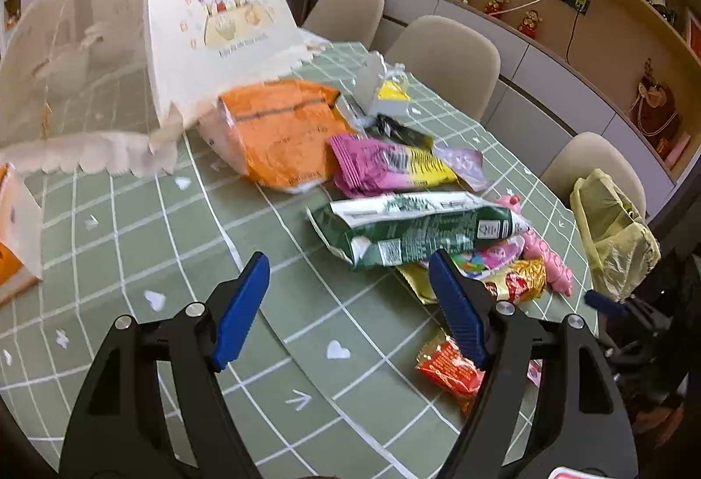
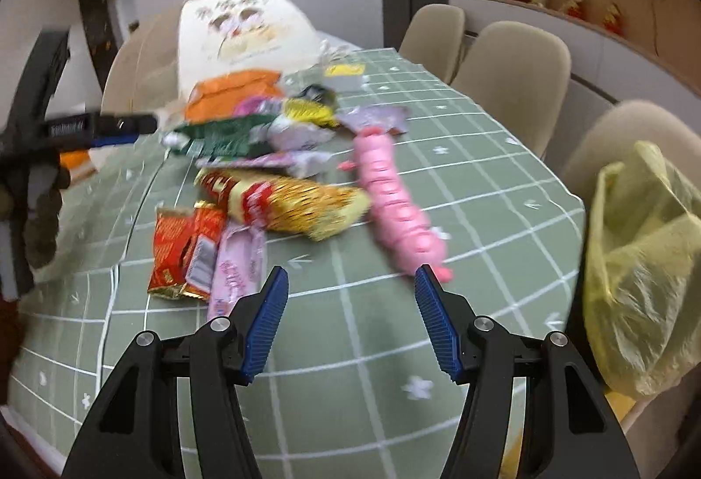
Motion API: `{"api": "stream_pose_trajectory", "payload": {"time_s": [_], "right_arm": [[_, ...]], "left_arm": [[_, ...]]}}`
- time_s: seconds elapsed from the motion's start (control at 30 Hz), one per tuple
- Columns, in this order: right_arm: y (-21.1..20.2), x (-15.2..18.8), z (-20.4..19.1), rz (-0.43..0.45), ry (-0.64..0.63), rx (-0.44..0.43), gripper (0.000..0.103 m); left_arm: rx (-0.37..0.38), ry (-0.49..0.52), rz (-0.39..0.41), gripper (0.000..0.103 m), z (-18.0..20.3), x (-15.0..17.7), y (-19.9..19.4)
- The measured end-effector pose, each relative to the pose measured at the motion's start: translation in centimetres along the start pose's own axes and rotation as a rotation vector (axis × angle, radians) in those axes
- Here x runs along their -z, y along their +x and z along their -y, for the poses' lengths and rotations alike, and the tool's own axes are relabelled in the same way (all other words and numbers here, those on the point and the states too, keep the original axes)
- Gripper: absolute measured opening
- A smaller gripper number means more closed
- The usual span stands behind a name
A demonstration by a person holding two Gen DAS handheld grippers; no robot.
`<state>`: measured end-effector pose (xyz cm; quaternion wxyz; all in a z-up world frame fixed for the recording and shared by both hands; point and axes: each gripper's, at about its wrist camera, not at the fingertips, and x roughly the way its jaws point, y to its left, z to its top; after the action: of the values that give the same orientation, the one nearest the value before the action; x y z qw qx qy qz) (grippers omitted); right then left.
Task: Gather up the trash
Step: 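Move both tools back over the table toward the remaining wrappers, then grasp the pink candy wrapper with the right tool while the left tool grasps the red snack bag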
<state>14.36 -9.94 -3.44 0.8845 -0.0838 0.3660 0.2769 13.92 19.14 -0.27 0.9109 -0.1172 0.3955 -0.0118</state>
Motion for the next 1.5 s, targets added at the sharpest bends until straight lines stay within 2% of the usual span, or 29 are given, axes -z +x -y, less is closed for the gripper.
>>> {"api": "stream_pose_trajectory", "payload": {"time_s": [0.13, 0.2, 0.27, 0.37, 0.4, 0.43, 0.53, 0.63, 0.7, 0.83, 0.97, 1.07, 1.1, 1.2, 1.33, 1.5], "right_arm": [[1.5, -0.2, -2.2, -0.024, -0.007, -0.12, 0.057], [2.3, -0.3, -3.6, -0.03, -0.034, -0.133, 0.056], [3.2, -0.5, -4.1, -0.056, -0.045, -0.101, 0.046], [3.9, -0.5, -4.0, -0.085, -0.031, -0.13, 0.038], [3.6, -0.3, -4.1, -0.09, -0.043, -0.158, 0.024], [3.4, -0.1, -4.1, -0.097, -0.05, -0.177, 0.016], [2.1, 0.8, -3.8, -0.076, -0.055, -0.17, 0.009], [0.5, 1.5, -2.4, -0.039, 0.022, -0.182, 0.008], [-0.9, 2.0, -1.5, 0.006, 0.051, -0.147, 0.008], [-2.7, 2.9, -1.1, 0.059, 0.032, -0.084, 0.008], [-2.8, 3.5, -0.7, 0.024, -0.013, -0.113, 0.008], [-2.8, 3.7, -0.7, 0.01, -0.035, -0.147, 0.009], [-2.7, 3.5, -0.4, 0.009, -0.032, -0.172, 0.012], [-2.8, 2.9, -0.2, 0.018, -0.027, -0.215, 0.043], [-1.5, 1.8, -1.4, -0.031, -0.102, -0.242, 0.043], [0.8, 1.1, -1.3, -0.077, -0.092, -0.232, 0.043]], "left_arm": [[0.016, 0.007, -0.013, 0.071, 0.5, 0.2, 0.1], [0.017, 0.009, -0.009, 0.071, 0.5, 0.2, -0.1], [0.02, 0.01, -0.008, 0.071, 0.7, 0.3, -0.3], [0.049, 0.014, -0.03, 0.071, 1.0, 0.6, -0.2], [0.066, 0.015, -0.045, 0.071, 1.2, 0.8, -0.1], [0.086, 0.021, -0.067, 0.071, 1.6, 1.1, 0.1], [0.101, 0.056, -0.114, 0.071, 2.8, 1.9, 0.7], [0.116, 0.096, -0.156, 0.071, 4.1, 2.8, 1.3], [0.113, 0.12, -0.175, 0.071, 4.7, 3.4, 1.6], [0.105, 0.175, -0.181, 0.07, 6.3, 4.2, 1.3], [0.066, 0.219, -0.15, 0.07, 7.3, 4.9, 0.4], [0.054, 0.207, -0.151, 0.07, 7.6, 5.5, 0.1], [0.055, 0.2, -0.149, 0.07, 7.5, 5.6, -0.1], [0.023, 0.178, -0.118, 0.07, 7.0, 5.7, -0.9], [-0.004, 0.137, -0.114, 0.07, 6.2, 5.8, -1.1], [-0.019, 0.124, -0.141, 0.07, 6.4, 6.7, -0.6]]}}
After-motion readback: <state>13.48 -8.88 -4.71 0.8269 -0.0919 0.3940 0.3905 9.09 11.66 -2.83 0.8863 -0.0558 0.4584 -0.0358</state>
